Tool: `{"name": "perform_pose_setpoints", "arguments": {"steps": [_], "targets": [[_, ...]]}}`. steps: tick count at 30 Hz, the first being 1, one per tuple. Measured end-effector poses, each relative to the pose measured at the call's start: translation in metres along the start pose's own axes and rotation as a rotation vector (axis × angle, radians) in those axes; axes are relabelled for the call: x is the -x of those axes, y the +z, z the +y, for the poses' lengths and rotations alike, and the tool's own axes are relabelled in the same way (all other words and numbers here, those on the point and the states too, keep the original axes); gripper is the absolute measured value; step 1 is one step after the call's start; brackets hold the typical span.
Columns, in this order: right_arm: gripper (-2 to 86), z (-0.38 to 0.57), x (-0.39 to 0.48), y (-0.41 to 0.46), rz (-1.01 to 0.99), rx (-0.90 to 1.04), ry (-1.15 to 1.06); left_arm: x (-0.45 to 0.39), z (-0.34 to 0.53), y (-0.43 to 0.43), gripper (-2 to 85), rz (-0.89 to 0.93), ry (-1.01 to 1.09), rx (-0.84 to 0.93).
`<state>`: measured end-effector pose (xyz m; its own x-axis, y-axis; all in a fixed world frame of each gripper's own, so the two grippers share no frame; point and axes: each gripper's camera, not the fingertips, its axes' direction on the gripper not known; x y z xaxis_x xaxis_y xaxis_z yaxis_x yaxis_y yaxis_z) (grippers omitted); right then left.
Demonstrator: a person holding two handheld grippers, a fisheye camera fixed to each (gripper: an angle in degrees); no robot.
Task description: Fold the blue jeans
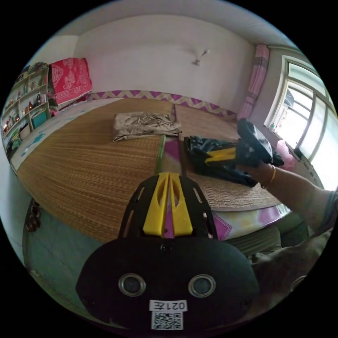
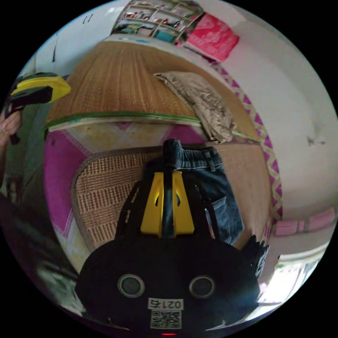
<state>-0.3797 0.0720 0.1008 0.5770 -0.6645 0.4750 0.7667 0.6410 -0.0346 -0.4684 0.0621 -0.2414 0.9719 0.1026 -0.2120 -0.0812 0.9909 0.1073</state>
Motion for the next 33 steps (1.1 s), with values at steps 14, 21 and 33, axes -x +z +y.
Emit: {"name": "perform_pose_setpoints", "arguments": {"steps": [14,21,33], "targets": [[12.0,0.021,-0.089,-0.087,-0.096,-0.147,0.265,-0.028,-0.006,0.002,-1.0,-0.014,0.007,-0.001],[5.5,0.075,-0.222,-0.147,-0.347,-0.336,0.640,-0.038,-0.017,0.010,-1.0,-0.036,0.008,0.004],[5.1,0.481,-0.479,-0.341,-0.164,-0.579,1.326,-0.127,-0.083,0.101,-0.8,0.157,0.178,0.044]]}}
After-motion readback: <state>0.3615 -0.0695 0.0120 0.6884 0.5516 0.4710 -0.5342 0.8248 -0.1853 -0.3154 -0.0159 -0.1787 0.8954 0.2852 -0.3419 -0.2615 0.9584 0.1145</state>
